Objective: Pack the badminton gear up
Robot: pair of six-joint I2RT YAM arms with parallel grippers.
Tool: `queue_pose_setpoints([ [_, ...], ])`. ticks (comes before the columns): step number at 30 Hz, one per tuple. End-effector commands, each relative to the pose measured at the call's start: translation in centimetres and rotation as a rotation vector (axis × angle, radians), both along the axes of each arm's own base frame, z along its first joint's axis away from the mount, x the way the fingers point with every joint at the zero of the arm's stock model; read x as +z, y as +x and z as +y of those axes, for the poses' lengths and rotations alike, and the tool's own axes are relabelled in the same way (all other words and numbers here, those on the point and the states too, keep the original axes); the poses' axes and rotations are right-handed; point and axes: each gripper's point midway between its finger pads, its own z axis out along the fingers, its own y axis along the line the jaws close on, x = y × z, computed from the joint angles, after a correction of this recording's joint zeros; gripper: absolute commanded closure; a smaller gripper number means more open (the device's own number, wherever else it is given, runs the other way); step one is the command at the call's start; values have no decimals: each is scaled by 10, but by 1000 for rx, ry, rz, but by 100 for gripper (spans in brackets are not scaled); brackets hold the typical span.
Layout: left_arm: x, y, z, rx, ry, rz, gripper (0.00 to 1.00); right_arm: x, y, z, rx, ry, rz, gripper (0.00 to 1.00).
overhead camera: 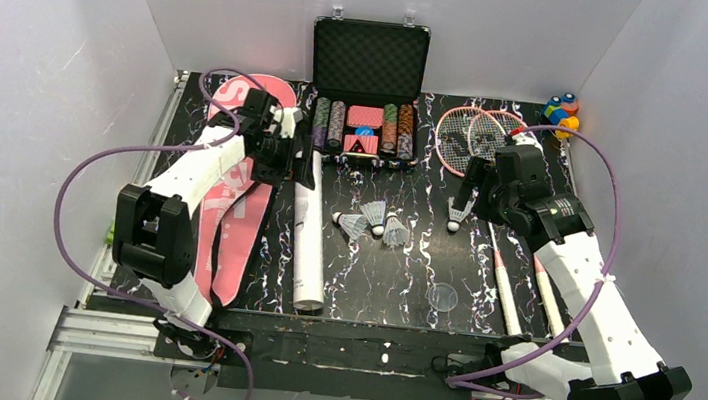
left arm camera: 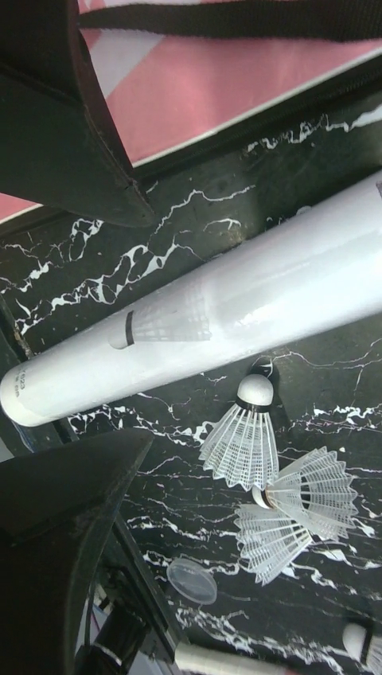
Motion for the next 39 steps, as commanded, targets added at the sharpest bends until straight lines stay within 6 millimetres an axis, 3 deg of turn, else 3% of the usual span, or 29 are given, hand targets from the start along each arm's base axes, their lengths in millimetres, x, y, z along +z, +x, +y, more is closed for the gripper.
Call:
queue_pose_setpoints([
  [1,-2,6,-17,-9,55,-51,2,2,-2,-5,-18,-11,-11,8],
  [13,-66,-1,-10,-2,239,-12,2,3,0,-2,-20,0,-7,8],
  [18,-87,-11,-17,-45,245,22,2,3,3,2,-16,16,-8,8],
  [24,-96,-17,-33,-129,247,24,2,-1,3,4,-15,25,1,7],
  [29,-104,-23,-32,-164,268,32,3,-4,1,3,-19,25,2,7],
  [33,-94,-25,-34,-197,251,7,19,-6,0,3,-17,29,0,7],
  [39,-70,-30,-35,-244,228,-33,56,-8,-1,8,-6,51,5,10],
])
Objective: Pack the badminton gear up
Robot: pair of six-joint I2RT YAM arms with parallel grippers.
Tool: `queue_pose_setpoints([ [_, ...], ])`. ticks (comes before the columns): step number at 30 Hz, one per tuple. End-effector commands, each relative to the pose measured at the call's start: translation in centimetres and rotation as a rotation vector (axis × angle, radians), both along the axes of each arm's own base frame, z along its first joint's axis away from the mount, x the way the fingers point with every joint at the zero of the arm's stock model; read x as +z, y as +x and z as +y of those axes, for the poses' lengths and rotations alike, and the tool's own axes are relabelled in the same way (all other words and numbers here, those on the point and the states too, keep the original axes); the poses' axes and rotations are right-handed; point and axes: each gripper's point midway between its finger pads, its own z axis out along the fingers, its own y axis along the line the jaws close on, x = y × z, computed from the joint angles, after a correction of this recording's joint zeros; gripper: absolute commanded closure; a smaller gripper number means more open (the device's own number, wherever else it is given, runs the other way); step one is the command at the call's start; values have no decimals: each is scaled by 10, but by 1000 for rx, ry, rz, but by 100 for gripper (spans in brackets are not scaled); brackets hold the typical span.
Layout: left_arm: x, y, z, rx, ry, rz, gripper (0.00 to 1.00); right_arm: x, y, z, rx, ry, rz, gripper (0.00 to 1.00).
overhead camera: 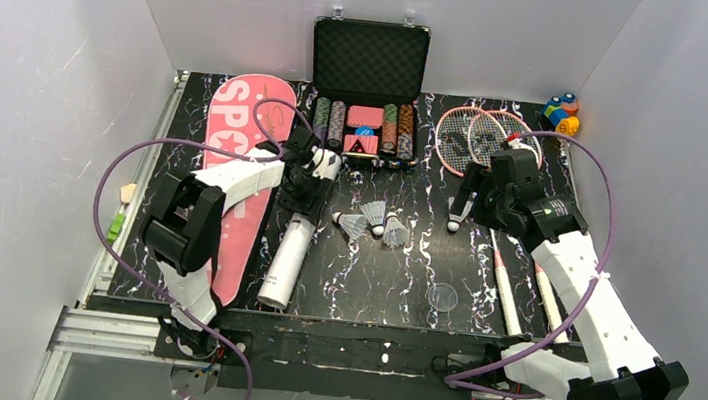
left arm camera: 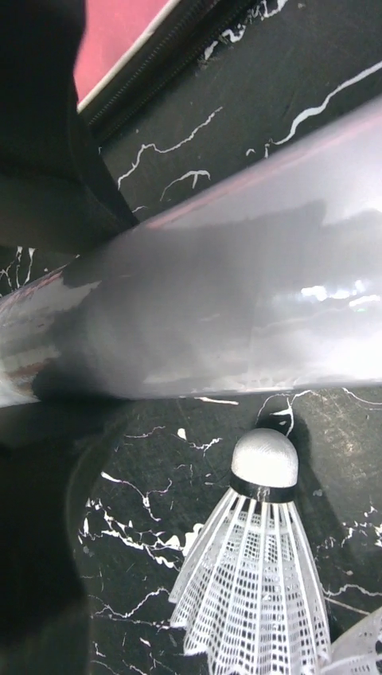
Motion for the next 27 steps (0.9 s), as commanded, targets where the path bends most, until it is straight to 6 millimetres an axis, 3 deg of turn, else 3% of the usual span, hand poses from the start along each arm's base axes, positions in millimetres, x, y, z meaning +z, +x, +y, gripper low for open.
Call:
queue_pose_setpoints([
  [1,35,-3,-2,-70,-42,-69,65,9,5,8,7,49,-48,10],
  [3,46,-5,-3,-97,-49,-77,74,10,5,10,13,60,-49,11],
  [5,63,-5,-4,-142,-51,-95,77,11,4,13,22,75,-50,12],
  [9,112,-4,-5,-214,-61,-142,86,12,4,22,45,113,-43,14],
  [13,161,-6,3,-301,-35,-215,85,10,3,36,76,177,-18,15],
  [16,179,-15,18,-394,31,-235,85,6,1,47,100,223,2,15],
  [20,161,-36,55,-543,191,-228,80,3,0,61,128,261,15,15],
  [24,132,-41,108,-658,462,-294,79,3,-1,71,152,266,25,15],
  [27,111,-48,129,-720,563,-340,78,4,-4,77,168,269,30,15],
])
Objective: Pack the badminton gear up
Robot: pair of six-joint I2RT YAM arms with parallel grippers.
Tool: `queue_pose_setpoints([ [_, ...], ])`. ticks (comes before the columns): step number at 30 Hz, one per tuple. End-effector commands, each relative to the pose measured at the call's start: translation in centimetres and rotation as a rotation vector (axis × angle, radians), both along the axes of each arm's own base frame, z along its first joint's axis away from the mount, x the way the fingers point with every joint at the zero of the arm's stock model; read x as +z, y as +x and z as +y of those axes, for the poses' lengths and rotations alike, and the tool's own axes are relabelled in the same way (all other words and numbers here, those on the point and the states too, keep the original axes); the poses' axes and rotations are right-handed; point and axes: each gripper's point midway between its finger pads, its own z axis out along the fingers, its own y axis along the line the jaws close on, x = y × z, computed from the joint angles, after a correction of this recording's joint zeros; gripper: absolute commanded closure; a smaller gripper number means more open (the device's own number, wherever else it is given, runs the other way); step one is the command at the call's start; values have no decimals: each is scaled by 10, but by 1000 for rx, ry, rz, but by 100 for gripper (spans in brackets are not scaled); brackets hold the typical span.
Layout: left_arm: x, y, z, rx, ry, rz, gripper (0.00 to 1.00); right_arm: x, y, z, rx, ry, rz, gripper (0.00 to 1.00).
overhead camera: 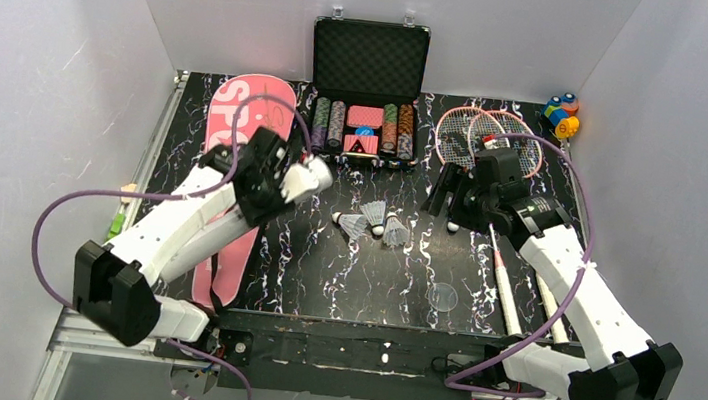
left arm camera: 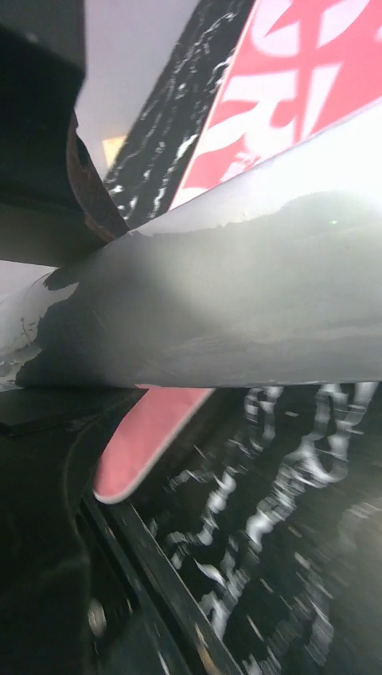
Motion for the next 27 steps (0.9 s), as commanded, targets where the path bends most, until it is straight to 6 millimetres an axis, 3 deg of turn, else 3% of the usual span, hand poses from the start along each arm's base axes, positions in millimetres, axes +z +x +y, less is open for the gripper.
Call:
queue_pose_setpoints([
  [1,-12,1,40,-145,208,-135,78,11,2,15,24,49,-31,15],
  [6,-37,-16,30,-185,133,-97,66,9,-1,18,23,54,-18,15],
  [10,-57,-23,20,-185,80,-32,32,6,-3,16,16,48,-14,14],
  [13,-71,-26,16,-200,59,-10,17,7,-5,14,10,45,-16,12],
  [18,-77,-16,18,-204,81,-59,15,6,-8,8,-5,28,-23,10],
  [24,-59,-7,21,-204,69,-127,13,5,-10,7,-2,25,-19,9],
  [27,-51,1,32,-189,67,-157,13,4,-10,7,-2,25,-17,8],
])
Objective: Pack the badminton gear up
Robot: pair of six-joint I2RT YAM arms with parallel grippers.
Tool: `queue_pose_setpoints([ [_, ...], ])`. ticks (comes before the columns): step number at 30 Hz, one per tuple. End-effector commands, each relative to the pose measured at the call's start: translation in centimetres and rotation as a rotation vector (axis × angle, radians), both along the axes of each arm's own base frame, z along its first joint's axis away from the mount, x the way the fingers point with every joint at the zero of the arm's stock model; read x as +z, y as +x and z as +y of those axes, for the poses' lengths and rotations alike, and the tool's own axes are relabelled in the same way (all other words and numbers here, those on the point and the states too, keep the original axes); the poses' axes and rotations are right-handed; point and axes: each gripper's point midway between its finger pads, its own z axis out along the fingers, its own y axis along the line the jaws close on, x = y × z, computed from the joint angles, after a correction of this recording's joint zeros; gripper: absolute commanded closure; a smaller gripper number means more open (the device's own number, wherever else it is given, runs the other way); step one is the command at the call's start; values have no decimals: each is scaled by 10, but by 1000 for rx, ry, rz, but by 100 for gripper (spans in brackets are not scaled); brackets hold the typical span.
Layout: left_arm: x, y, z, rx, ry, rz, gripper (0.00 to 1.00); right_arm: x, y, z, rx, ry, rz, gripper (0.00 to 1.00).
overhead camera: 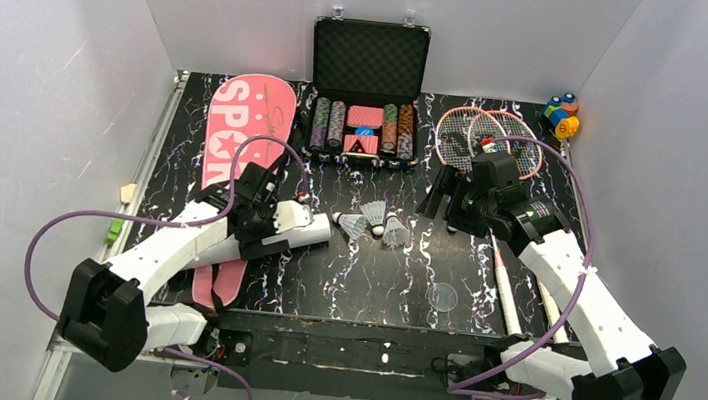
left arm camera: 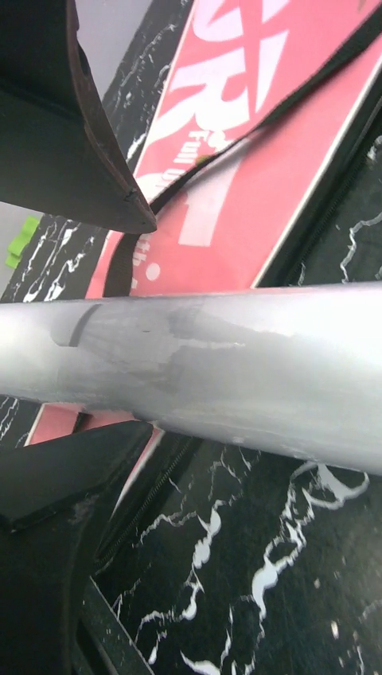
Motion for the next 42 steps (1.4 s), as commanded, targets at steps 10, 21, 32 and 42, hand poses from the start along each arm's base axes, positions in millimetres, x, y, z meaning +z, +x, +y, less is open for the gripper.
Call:
queue_pose_setpoints([
  [10,45,7,13,46,-215,-63,12,2,1,2,2,8,-17,8],
  [21,-1,21,28,54,-119,13,12,7,1,0,4,1,-28,7],
  [32,-27,5,43,3,-37,-4,13,4,2,4,9,16,-21,7],
  [42,-49,5,56,-22,31,-83,21,-3,4,25,38,91,27,7],
])
